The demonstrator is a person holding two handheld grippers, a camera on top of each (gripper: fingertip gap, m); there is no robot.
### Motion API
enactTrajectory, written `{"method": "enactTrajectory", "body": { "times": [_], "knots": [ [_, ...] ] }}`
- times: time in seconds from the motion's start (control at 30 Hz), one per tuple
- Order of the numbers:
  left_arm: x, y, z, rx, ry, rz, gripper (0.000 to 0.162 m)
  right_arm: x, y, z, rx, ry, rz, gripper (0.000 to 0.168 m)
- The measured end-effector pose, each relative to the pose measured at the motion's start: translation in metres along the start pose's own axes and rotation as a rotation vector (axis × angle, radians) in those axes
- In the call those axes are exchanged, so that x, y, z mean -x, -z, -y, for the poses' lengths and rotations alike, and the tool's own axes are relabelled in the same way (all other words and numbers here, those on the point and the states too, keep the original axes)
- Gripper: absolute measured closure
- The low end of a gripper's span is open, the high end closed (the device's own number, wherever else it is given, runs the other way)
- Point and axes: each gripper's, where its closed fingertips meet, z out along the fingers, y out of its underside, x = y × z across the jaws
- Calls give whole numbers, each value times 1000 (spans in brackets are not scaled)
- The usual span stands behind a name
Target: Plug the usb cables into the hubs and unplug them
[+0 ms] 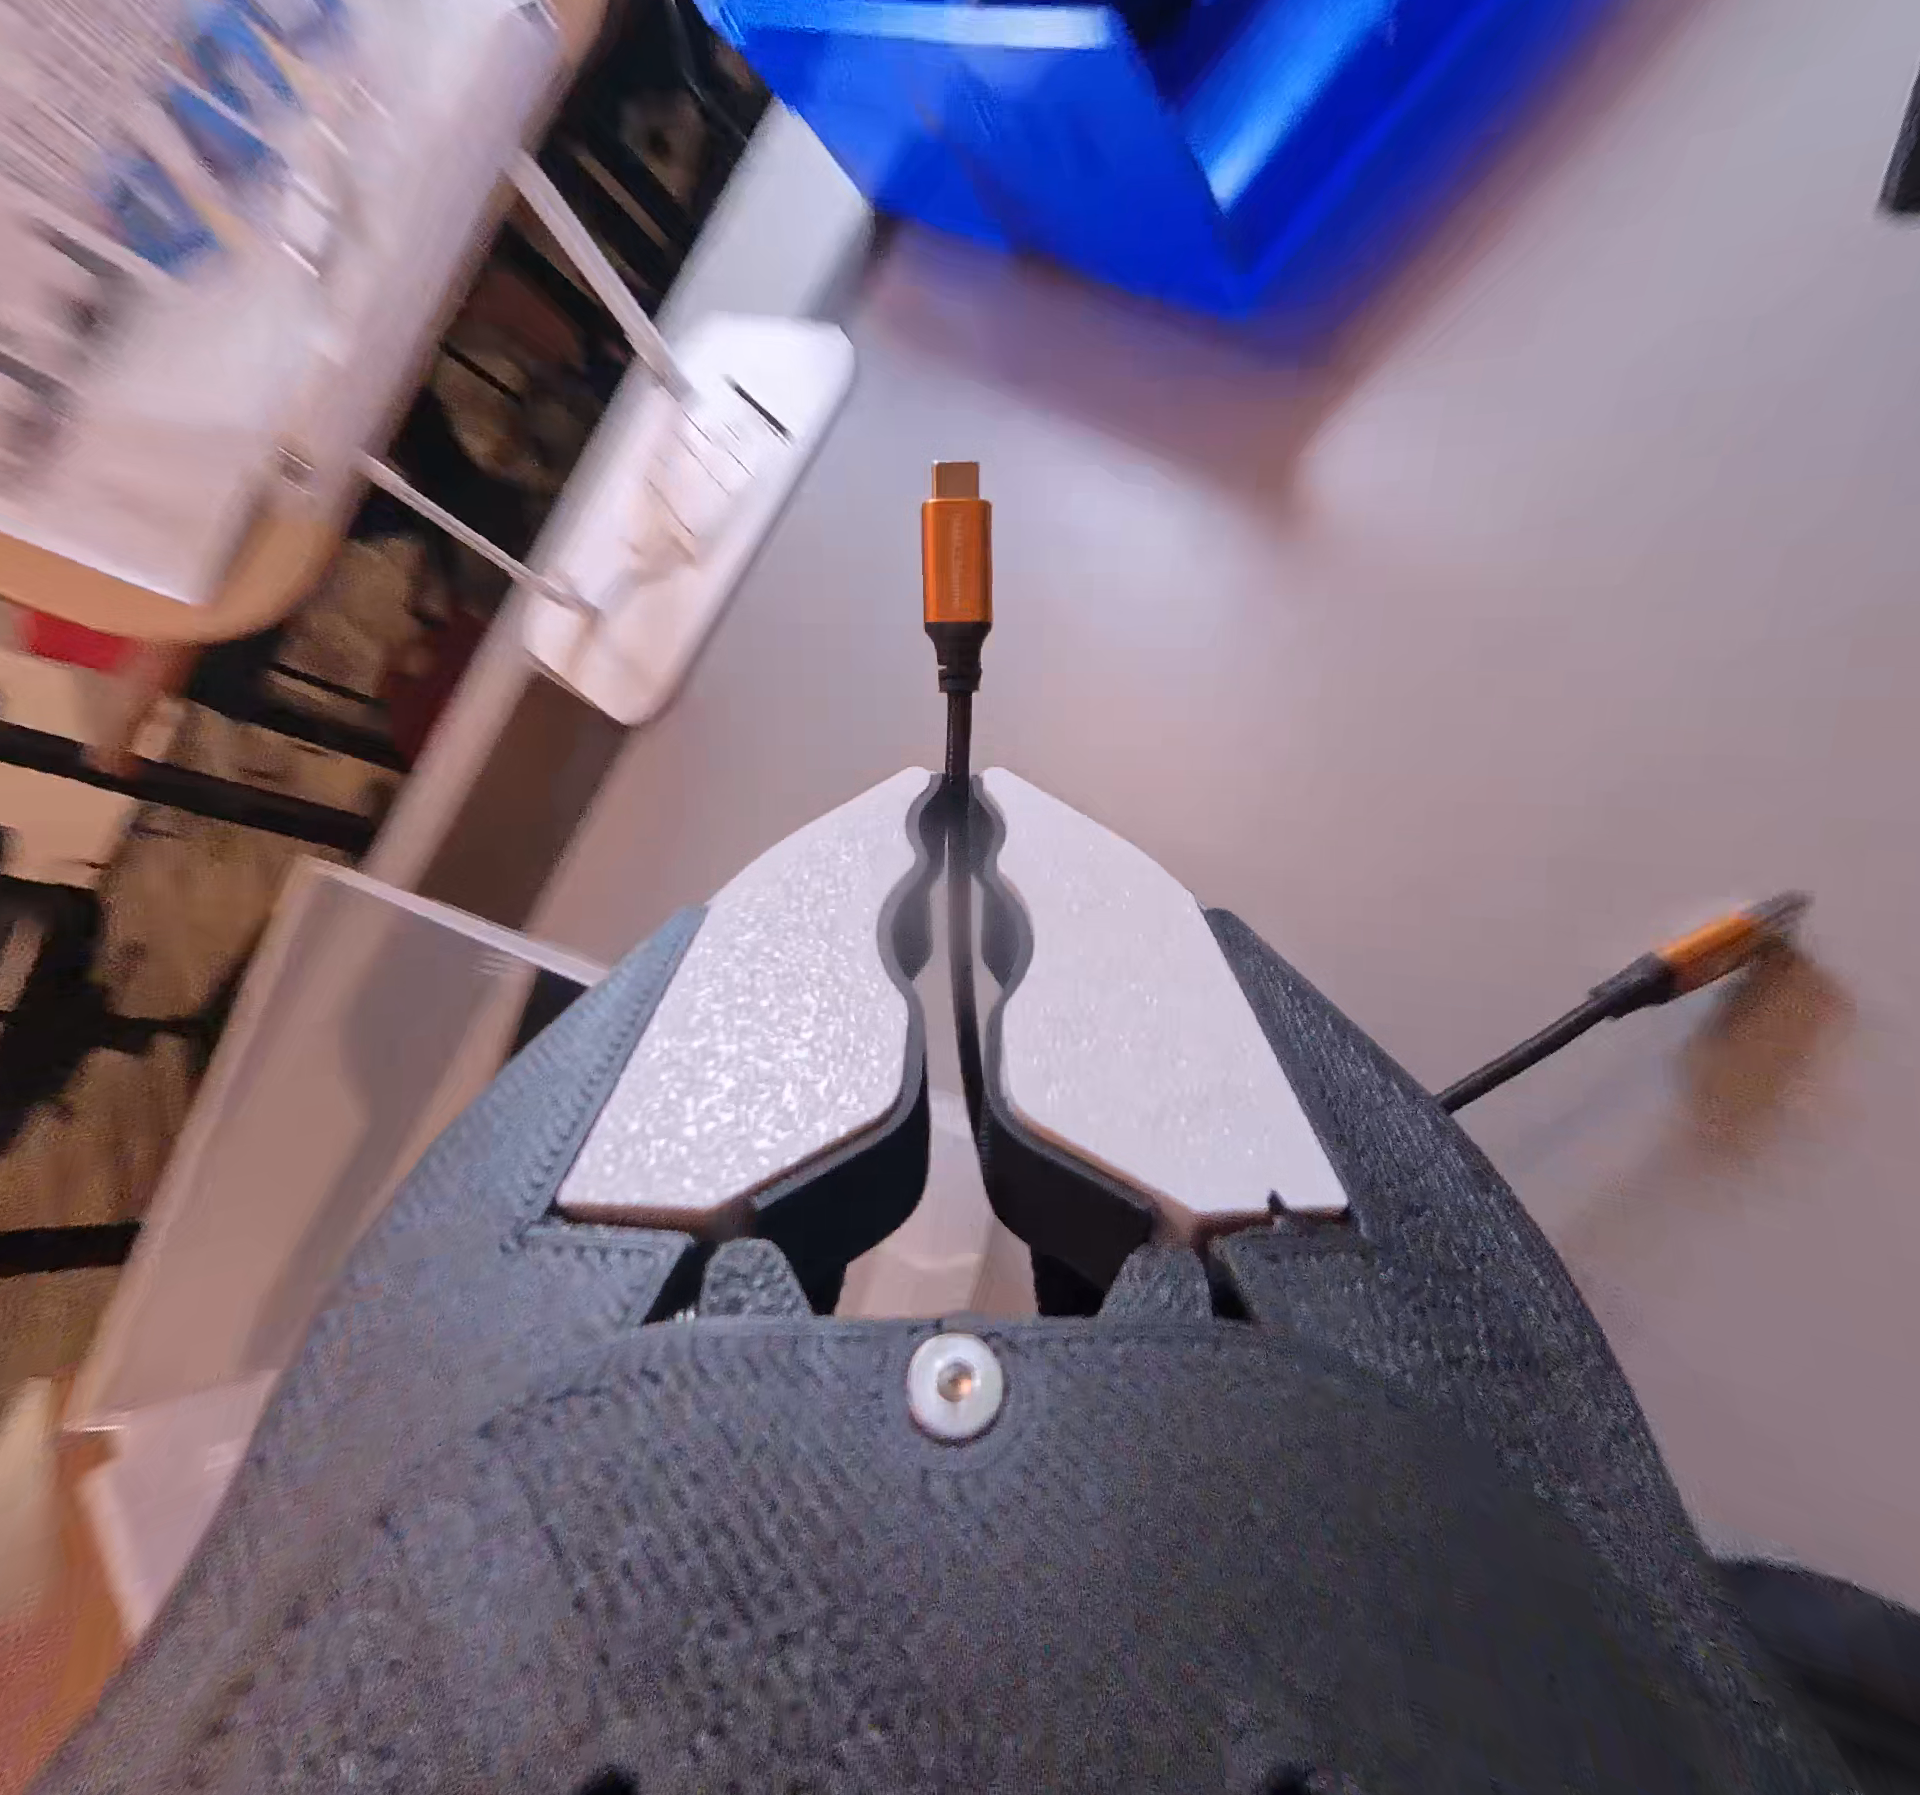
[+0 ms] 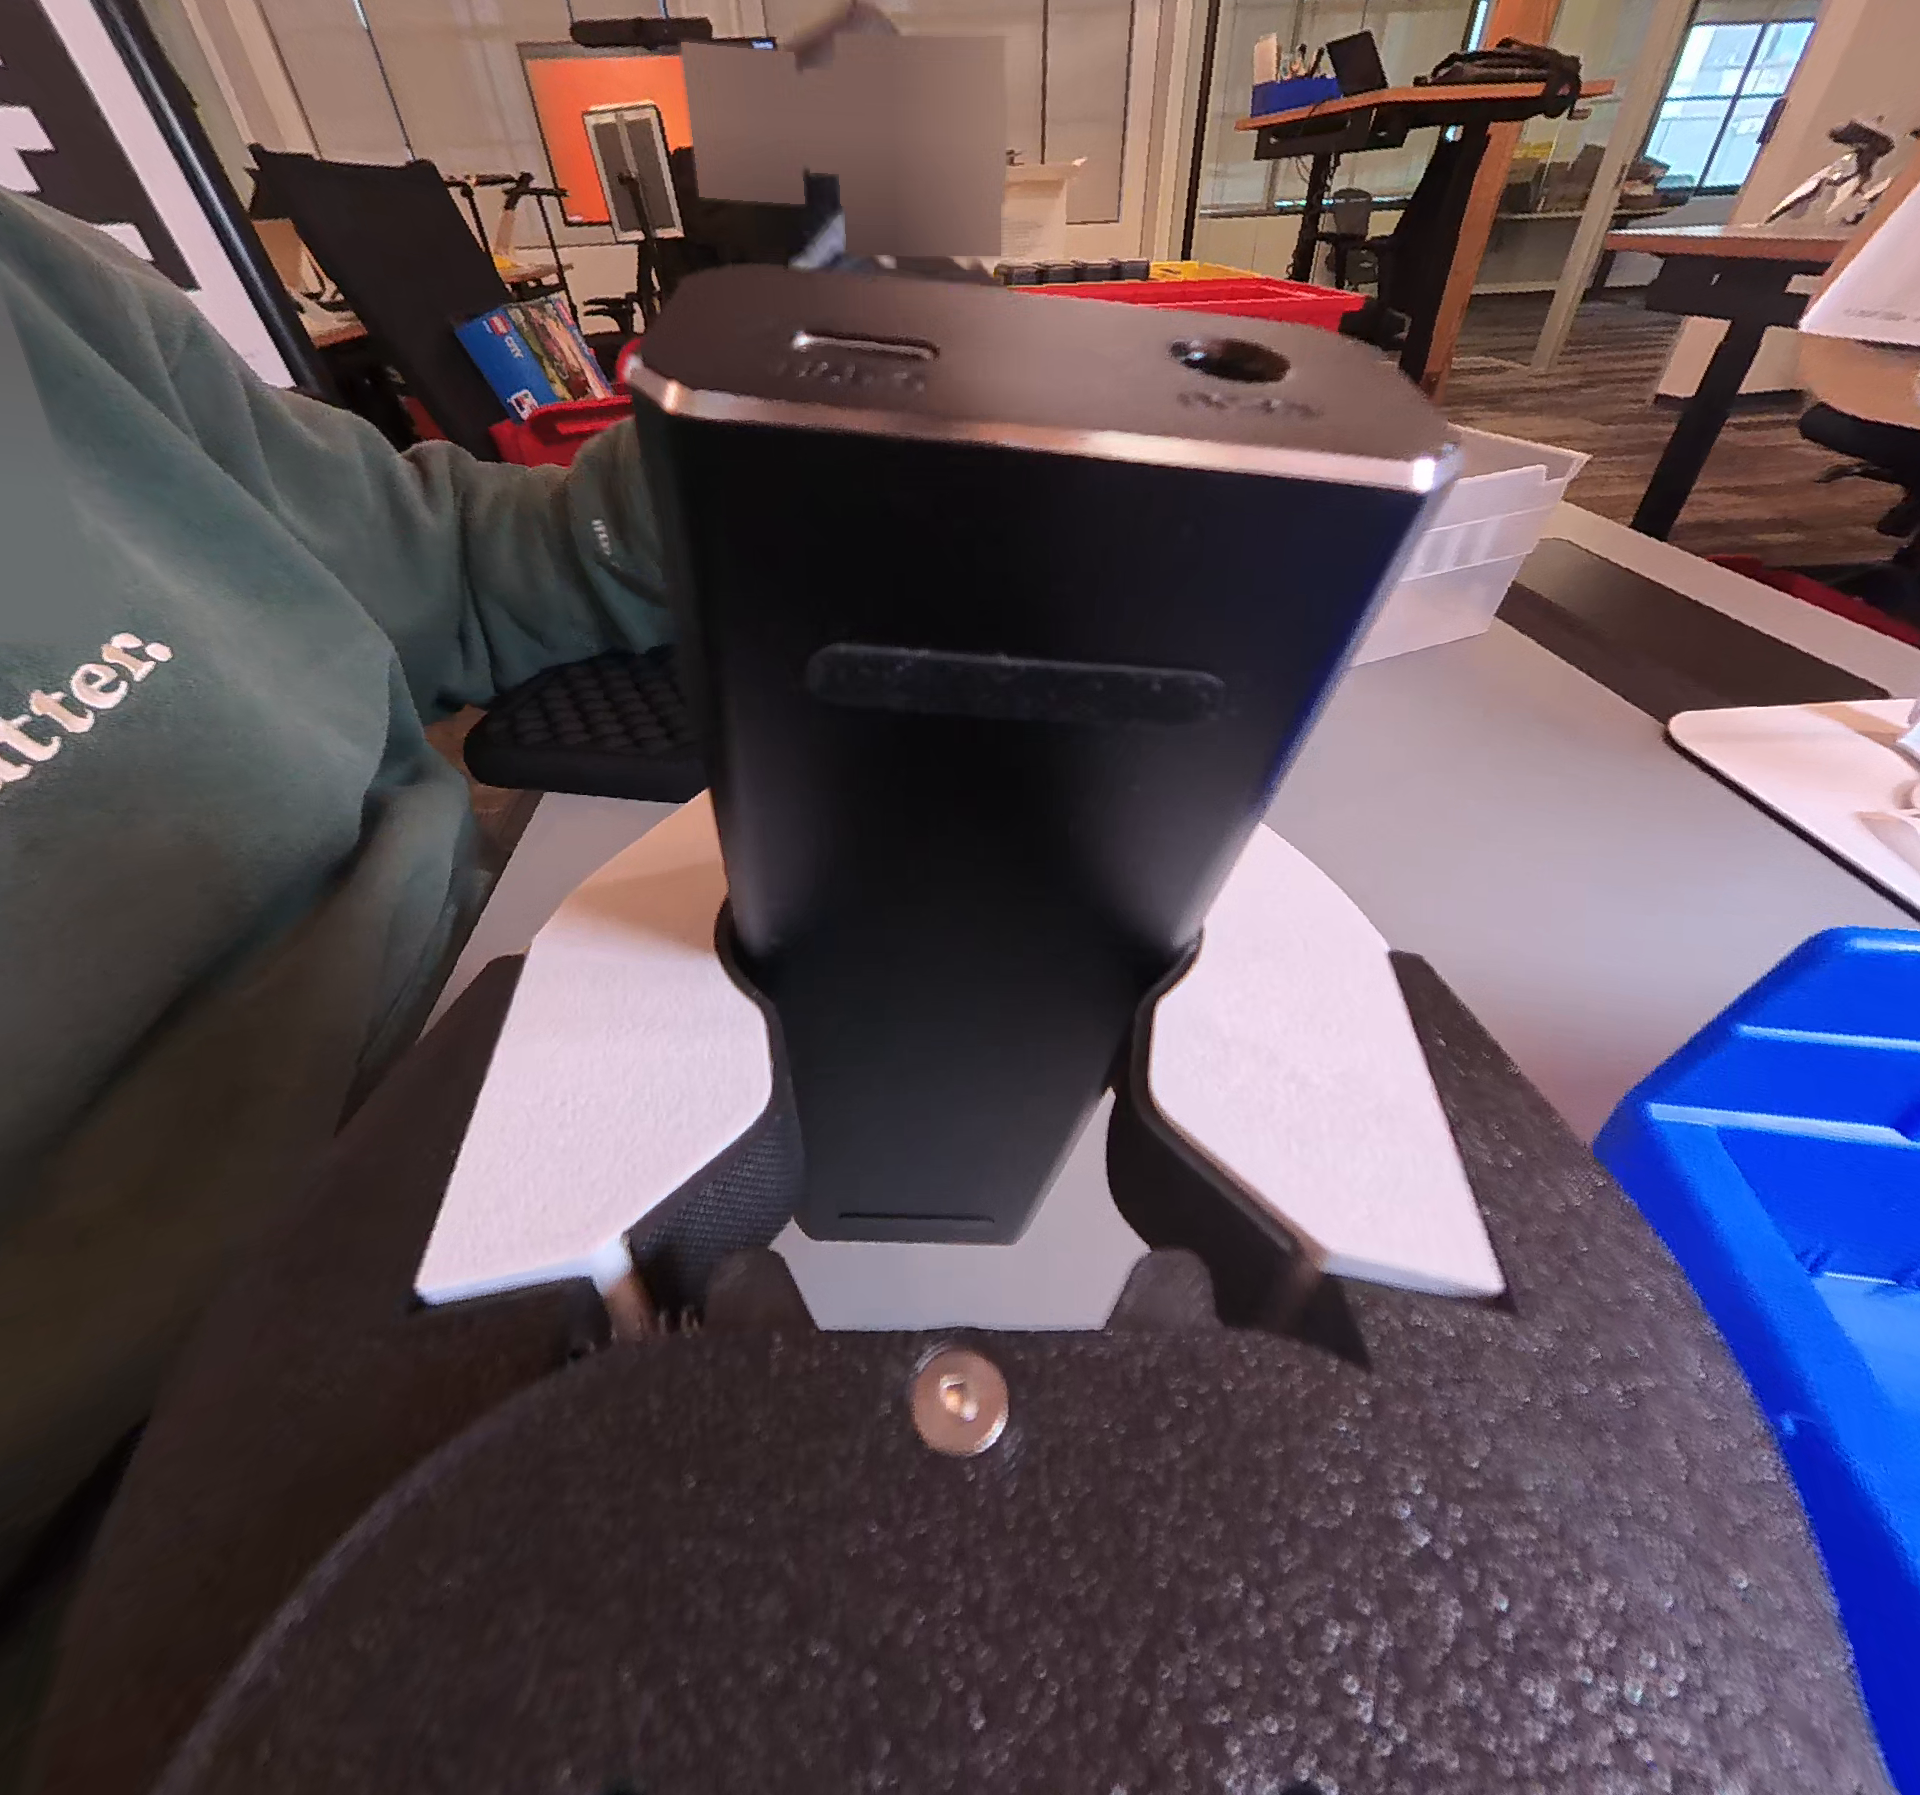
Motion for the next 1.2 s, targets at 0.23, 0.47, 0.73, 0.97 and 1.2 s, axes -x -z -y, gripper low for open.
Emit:
{"method": "enactTrajectory", "body": {
  "times": [0.23, 0.47, 0.73, 0.97, 1.2],
  "knots": [
    [-53, 52, 48, -209, -298, -31, 158, -2, 5, 6, -24, 5, -24, 95],
    [-135, 84, 21, -207, -22, -678, 140, -2, 1, 6, -23, -1, -9, 95],
    [-152, -14, 14, -21, -43, -706, 135, -1, 3, 5, -11, 8, -23, 95],
    [-176, -45, 5, 62, -146, -720, 144, -5, 8, 1, -17, -9, -25, 95],
    [-173, -45, 5, 31, -172, -700, 155, -2, 5, -7, 6, 4, 3, 95]
  ]
}}
